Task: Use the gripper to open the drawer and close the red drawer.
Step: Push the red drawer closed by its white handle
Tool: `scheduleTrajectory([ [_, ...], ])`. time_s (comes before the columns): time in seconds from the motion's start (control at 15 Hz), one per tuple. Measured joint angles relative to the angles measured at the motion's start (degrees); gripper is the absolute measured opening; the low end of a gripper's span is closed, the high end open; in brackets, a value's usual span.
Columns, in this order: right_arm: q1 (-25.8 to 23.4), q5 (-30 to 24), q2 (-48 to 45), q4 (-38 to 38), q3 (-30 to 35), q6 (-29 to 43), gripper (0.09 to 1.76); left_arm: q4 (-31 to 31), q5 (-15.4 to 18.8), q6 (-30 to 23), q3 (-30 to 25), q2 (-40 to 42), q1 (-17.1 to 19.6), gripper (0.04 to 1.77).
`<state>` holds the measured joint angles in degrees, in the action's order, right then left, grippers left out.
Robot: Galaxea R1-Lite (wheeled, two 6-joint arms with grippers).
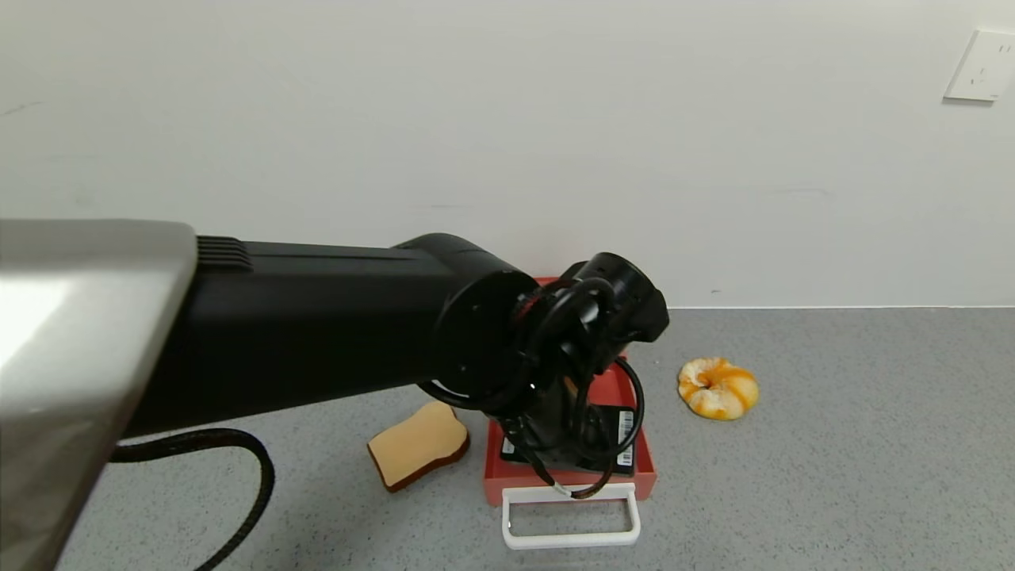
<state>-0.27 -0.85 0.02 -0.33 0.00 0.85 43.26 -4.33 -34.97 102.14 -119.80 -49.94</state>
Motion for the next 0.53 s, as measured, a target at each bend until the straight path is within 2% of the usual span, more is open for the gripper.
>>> scheduleTrajectory([
  [0.27, 0.0, 0.0, 0.0, 0.0, 0.0, 0.0, 1.71, -0.9, 4.8, 6.9, -3.5, 5.5, 3.0, 0.11],
  [0.53, 0.0, 0.0, 0.0, 0.0, 0.0, 0.0, 1.71, -5.0, 7.2, 11.1, -8.4, 10.8, 7.0, 0.11],
])
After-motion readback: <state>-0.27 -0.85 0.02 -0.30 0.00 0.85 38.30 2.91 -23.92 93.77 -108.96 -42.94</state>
